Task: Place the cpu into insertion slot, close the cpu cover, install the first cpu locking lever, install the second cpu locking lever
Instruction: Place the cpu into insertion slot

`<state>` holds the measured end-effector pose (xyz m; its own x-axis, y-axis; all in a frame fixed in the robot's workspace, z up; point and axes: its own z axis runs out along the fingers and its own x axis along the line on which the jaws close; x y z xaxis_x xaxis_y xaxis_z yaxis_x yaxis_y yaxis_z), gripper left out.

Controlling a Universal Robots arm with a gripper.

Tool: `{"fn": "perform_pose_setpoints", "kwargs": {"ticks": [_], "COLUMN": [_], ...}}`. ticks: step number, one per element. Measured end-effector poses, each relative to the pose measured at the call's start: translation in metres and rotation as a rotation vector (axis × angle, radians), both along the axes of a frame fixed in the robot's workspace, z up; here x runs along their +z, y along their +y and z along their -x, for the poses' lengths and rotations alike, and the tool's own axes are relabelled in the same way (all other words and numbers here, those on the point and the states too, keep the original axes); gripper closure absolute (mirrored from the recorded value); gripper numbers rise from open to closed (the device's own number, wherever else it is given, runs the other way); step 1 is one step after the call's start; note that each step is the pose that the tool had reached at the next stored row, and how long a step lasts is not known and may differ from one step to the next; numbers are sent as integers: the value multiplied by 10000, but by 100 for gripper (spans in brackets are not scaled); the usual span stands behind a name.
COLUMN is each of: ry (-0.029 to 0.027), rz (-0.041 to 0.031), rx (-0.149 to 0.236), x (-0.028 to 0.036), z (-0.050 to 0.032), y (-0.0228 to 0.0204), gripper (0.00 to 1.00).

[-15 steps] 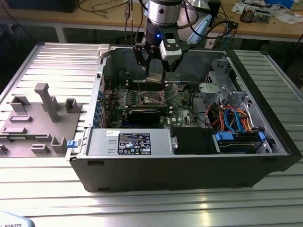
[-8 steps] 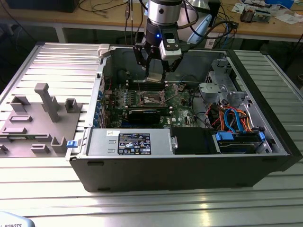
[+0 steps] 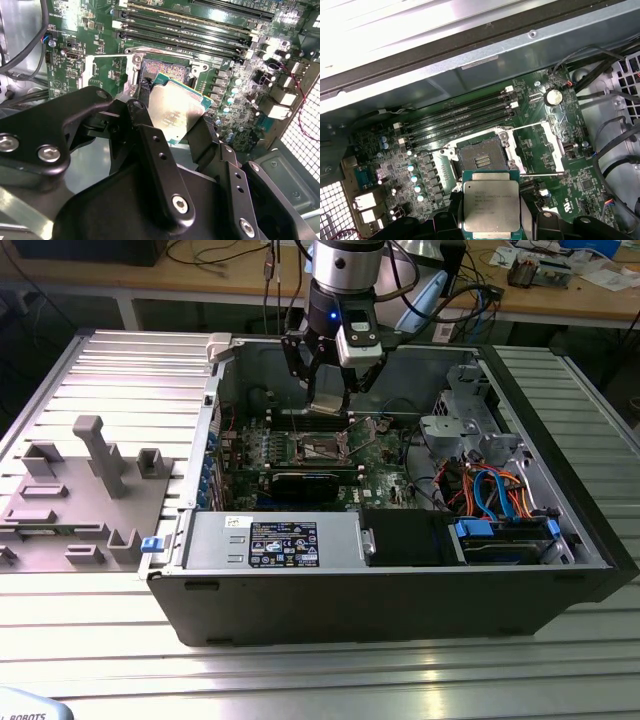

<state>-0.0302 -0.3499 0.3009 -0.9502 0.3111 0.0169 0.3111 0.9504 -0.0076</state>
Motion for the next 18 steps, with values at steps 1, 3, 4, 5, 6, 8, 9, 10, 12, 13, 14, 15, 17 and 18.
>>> {"fn": "perform_pose_setpoints", "kwargs": {"ticks": [1,3,4,5,6,8,9,10,12,13,14,15,17,18], "ry": [0,0,0,0,0,0,0,0,0,0,0,0,0,0], "rz": [1,0,0,1,1,0,1,1,0,0,0,0,0,0], "rx": [-12,-42,-52,-70,-80,-107,-125,-146,-170,-186,-200,-211,-252,-274], "x": [0,0,0,0,0,0,0,0,0,0,0,0,0,0], "z": [0,0,0,0,0,0,0,0,0,0,0,0,0,0], "y": [0,0,0,0,0,0,0,0,0,0,0,0,0,0], "gripper": [46,46,46,46,46,46,46,46,46,46,46,46,46,46]}}
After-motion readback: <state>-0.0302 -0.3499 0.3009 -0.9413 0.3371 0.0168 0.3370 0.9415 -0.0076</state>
